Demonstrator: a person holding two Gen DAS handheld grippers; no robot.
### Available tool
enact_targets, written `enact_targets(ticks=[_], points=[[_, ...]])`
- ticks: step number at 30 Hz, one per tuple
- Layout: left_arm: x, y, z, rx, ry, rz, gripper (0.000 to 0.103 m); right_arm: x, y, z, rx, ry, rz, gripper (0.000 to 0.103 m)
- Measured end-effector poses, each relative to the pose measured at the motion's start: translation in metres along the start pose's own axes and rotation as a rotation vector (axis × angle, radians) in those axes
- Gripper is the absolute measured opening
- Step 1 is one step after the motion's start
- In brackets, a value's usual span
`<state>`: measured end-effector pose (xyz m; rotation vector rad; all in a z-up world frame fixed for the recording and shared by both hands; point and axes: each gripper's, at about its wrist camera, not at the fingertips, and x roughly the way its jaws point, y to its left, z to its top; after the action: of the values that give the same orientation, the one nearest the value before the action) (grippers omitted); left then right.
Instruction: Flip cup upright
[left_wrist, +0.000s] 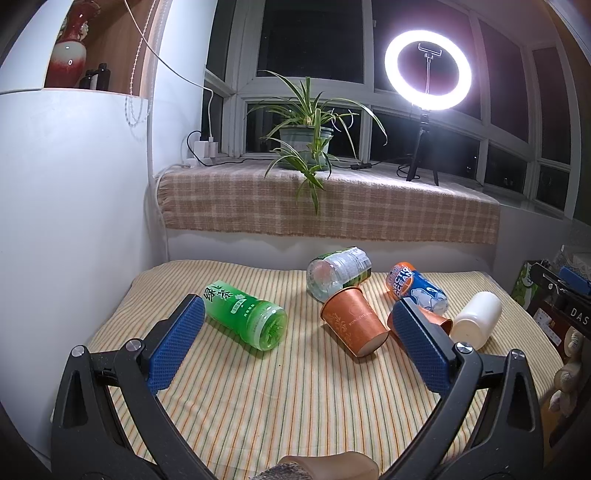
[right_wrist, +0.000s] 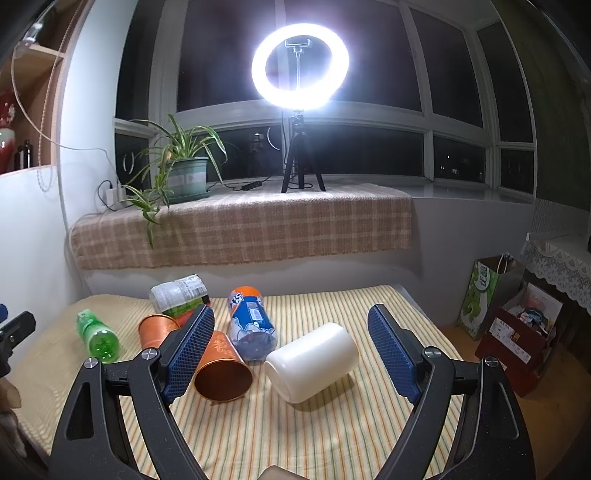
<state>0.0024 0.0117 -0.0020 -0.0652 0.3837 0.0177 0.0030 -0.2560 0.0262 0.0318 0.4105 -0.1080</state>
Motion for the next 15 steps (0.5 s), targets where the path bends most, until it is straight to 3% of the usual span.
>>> enact_targets(ticks=[15], points=[[-0.0006,-0.0032,-0.0009,0.001,0.0,0.001,0.103,0.0012,-0.0003,-0.001,0.002,0.006,-0.001,0.085]])
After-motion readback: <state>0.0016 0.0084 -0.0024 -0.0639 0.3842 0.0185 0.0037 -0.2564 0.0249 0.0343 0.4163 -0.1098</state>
